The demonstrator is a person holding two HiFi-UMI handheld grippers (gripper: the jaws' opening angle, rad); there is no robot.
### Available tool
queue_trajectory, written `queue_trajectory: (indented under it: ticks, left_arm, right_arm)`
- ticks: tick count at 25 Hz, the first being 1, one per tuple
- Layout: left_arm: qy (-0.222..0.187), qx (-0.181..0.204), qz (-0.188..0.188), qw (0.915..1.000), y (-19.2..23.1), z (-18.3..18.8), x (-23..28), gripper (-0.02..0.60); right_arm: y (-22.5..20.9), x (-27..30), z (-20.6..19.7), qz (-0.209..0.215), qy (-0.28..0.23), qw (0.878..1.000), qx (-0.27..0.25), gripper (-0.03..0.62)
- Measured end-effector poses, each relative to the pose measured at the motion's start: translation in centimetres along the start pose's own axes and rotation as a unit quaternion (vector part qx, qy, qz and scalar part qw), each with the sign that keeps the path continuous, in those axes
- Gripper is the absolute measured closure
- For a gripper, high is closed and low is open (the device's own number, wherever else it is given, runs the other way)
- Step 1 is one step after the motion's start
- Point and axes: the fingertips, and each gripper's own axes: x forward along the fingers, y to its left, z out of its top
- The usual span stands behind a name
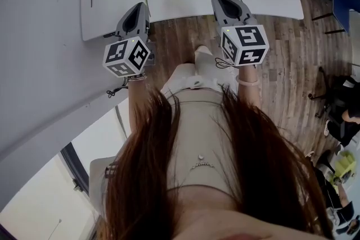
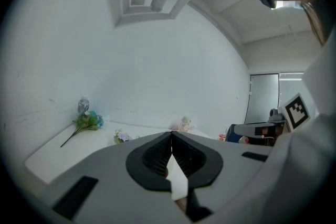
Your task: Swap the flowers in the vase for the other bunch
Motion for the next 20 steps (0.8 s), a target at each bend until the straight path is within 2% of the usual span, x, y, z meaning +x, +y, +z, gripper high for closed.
queue_trajectory:
  ticks: [5,13,17,20]
  left_arm:
    - [0.001,-0.002,-0.022,0.9998,0.1,0.0,-0.4,0.577]
    - [0.008,-0.005,-0.047,0.9988,0.4,0.0,0.7,0.577]
    - [0.006,-0.003,-0.049,0.9988,0.5,0.4,1.8,0.577]
    - [0.004,-0.007,-0.043,0.9990,0.8,0.7,2.9,0.577]
  right_arm:
    - [0.5,-0.8,-0.4,-0.020,0.001,1.000,-0.010,0.566]
    - [-1.9,-1.8,-1.7,-0.052,0.012,0.998,0.015,0.565]
    - [-3.7,-0.8,-2.0,-0.060,0.019,0.998,0.014,0.563]
    - [-5.4,-0.1,-2.4,-0.062,0.034,0.997,0.015,0.537]
